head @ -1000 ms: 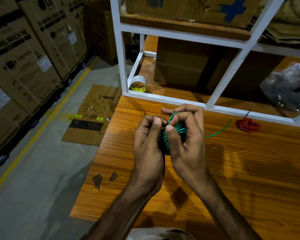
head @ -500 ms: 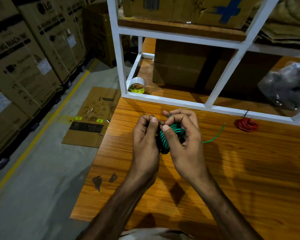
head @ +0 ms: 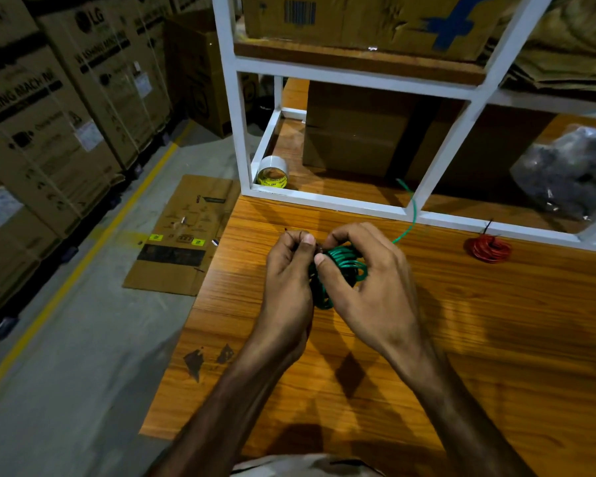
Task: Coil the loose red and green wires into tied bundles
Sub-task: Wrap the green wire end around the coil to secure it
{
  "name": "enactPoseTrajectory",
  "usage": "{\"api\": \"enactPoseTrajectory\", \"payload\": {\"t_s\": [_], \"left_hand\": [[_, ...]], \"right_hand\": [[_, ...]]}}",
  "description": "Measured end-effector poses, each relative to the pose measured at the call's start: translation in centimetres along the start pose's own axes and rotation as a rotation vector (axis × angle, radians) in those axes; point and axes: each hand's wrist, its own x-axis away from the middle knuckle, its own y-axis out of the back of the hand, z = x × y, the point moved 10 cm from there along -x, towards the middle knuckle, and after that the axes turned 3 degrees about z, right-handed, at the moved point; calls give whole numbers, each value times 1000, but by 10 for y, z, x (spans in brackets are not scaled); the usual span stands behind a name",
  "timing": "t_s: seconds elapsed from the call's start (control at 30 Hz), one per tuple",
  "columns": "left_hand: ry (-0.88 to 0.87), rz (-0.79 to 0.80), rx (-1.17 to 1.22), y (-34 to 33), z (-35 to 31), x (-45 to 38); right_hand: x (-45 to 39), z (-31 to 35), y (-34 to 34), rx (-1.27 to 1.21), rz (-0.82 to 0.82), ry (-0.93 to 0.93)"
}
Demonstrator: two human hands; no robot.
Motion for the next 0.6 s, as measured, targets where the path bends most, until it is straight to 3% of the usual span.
{"api": "enactPoseTrajectory", "payload": {"t_s": [0.2,0.33,0.6], "left_hand": [[-19,-10,-48,1,1,-1],[-30,-17,-72,-1,2,0],[-56,-44,-61,0,4,-2]], "right_hand": [[7,-14,-8,-34,-81,-75],[7,-17,-11,-194,-142,-71],[5,-22,-19,-306,-155,-80]]}}
